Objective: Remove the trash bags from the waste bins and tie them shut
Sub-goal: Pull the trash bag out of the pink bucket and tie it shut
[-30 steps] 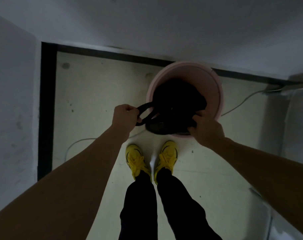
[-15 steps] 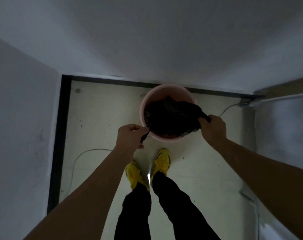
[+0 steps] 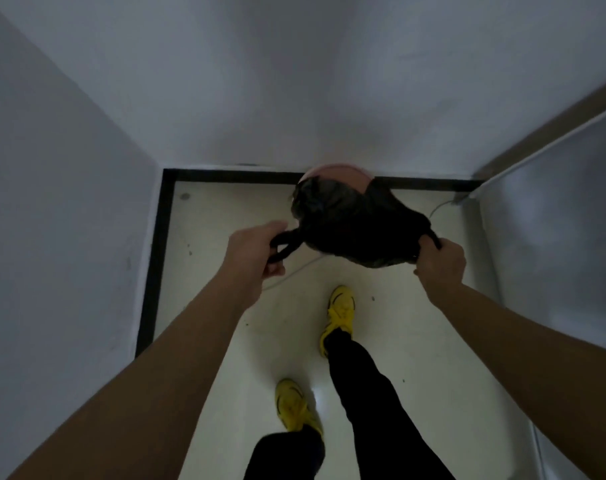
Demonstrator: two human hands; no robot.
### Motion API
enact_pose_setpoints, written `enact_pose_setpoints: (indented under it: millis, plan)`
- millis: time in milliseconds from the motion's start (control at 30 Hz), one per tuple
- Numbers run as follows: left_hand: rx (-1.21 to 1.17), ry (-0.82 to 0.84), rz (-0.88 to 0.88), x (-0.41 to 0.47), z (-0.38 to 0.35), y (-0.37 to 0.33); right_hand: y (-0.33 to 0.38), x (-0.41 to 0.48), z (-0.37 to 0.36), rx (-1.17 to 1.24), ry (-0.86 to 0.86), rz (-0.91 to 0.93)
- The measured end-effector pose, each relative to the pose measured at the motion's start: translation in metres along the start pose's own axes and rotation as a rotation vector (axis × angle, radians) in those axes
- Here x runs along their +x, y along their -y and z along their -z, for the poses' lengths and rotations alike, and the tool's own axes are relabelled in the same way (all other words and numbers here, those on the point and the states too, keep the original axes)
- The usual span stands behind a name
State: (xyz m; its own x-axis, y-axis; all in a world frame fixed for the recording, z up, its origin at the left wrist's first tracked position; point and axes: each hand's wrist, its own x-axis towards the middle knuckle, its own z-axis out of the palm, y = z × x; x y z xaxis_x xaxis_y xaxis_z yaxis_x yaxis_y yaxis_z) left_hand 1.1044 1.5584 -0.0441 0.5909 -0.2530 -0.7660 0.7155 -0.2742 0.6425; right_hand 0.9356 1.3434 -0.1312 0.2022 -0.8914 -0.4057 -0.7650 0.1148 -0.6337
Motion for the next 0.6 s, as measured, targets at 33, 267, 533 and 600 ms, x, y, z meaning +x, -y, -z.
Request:
enact_pose_setpoints:
  millis: [33,267,533,600]
  plan:
    - [-0.042,0.027,-0.024,-0.013,0.008,0.0,-0.002,-0.01,0.006,0.032,-0.005,-0.005]
    - [-0.106,0.092,-0.072,-0.079,0.033,0.026,-0.003,-0.079,0.044,0.136,0.092,-0.003]
    - [-0.083,0.008,0.076,-0.091,0.044,0.157,-0.124,-0.115,0.027,0.15,0.285,-0.166]
    - [-0.08,-0.031,0.1,-0.086,0.044,0.2,-0.167,-0.114,0.016,0.122,0.333,-0.187]
